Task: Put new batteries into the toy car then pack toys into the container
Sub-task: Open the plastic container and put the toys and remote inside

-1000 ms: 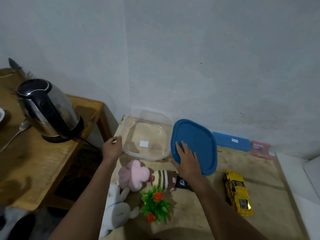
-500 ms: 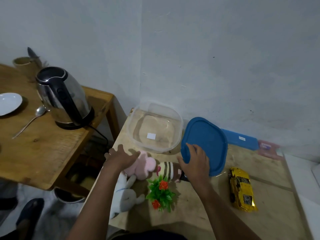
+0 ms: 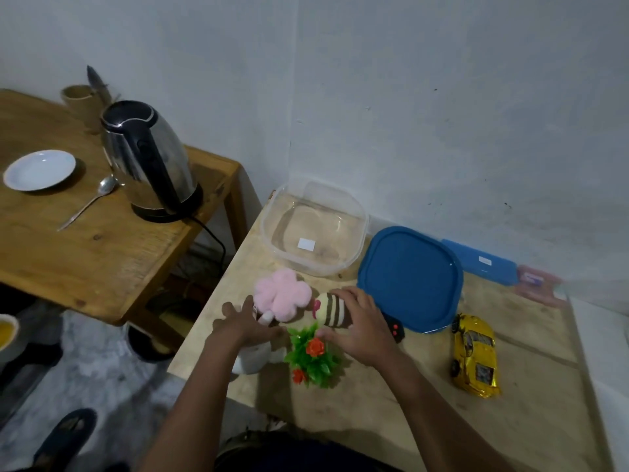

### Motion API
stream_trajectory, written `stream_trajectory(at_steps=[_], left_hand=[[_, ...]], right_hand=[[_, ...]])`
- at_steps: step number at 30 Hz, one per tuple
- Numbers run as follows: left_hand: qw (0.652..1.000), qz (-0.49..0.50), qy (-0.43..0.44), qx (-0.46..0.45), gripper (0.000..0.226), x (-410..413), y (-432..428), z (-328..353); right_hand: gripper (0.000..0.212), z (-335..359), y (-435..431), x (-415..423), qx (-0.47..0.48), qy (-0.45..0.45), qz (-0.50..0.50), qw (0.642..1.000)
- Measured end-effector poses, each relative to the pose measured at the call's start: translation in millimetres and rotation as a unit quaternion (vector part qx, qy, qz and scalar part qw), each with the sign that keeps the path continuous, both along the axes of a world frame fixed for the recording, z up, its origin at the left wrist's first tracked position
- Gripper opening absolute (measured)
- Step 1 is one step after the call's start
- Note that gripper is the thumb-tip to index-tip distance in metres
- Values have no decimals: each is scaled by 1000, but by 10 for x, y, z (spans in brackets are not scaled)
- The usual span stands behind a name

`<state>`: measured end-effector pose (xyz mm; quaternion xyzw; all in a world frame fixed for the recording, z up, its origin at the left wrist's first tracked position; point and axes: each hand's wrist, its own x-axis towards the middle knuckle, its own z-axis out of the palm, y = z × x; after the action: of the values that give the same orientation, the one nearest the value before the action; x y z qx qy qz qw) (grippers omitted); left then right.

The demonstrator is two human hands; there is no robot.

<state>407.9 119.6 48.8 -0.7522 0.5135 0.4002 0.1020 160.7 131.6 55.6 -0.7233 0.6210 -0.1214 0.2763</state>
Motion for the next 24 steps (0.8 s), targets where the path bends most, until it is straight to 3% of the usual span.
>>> stream_trajectory(at_steps=[5, 10, 15, 24], left_hand=[[994, 72, 21, -84, 114, -112, 169, -64], [981, 144, 50, -124, 111, -190, 154, -125], [972, 165, 25, -167, 104, -253, 72, -165], [969, 122, 5, -217, 74, -289, -14, -261]], right_hand=[[119, 161, -42, 56, 146, 52, 121, 980], [133, 127, -38, 150, 158, 141, 207, 955], [117, 27, -42, 205, 125, 204, 207, 949], [98, 79, -118, 124, 105, 133, 179, 969]])
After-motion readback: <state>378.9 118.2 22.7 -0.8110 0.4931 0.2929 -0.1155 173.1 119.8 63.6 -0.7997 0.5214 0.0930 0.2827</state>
